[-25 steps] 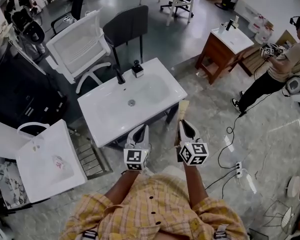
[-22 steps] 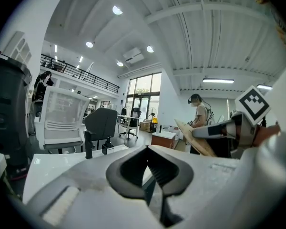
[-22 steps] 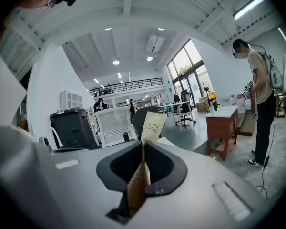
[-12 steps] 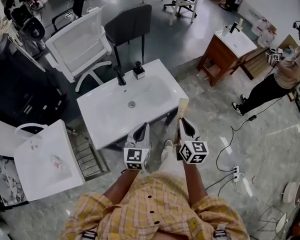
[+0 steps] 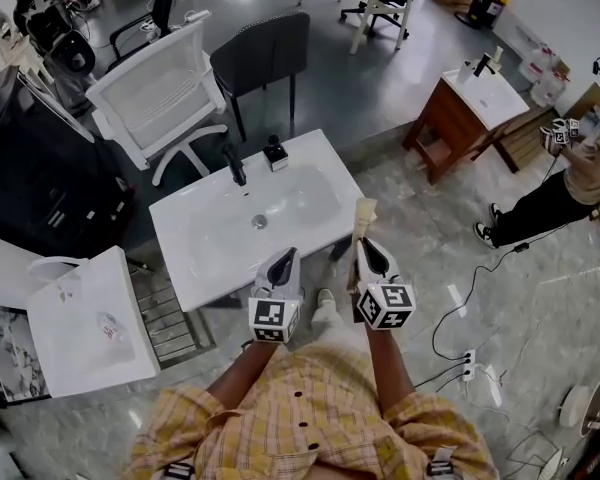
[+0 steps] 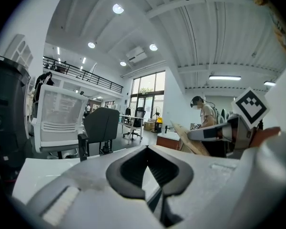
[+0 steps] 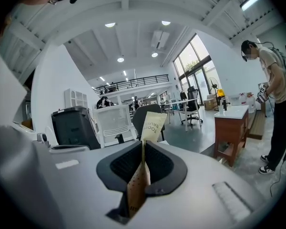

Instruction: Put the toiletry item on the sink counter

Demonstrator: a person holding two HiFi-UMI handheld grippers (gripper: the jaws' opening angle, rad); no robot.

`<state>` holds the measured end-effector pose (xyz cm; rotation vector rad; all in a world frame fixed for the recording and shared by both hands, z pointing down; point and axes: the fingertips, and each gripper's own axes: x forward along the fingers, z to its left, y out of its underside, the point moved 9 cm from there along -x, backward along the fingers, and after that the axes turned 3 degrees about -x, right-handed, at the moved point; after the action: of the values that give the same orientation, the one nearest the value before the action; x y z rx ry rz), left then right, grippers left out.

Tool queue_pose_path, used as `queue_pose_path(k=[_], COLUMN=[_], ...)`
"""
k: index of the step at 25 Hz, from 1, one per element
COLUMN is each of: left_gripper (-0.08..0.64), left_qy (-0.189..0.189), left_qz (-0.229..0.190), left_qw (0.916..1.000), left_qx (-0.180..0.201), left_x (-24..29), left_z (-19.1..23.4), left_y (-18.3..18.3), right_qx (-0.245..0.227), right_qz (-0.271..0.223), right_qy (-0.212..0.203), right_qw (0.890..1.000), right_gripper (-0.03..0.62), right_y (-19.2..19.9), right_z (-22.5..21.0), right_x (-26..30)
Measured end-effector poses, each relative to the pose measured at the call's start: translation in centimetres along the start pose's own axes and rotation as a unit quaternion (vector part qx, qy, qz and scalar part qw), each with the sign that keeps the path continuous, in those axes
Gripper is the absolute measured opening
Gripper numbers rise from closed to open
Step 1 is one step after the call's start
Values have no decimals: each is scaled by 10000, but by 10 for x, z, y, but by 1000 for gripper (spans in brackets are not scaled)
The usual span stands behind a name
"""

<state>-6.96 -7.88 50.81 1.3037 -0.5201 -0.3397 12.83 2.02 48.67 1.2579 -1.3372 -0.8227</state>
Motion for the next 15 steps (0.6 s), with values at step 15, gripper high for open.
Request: queue_pose_path(k=[15], left_gripper=[0], left_qy=[-593], left_qz=[59], left_qw=[9982], left_qx=[-71], left_x=[99], left_z=[-5], left_y=[-11], right_qx=[-57], right_qz=[249], right_qy=[-574], right_qw=[9980], right_gripper=[27], right_y=[-26], right_z=[-90], right_x=[81])
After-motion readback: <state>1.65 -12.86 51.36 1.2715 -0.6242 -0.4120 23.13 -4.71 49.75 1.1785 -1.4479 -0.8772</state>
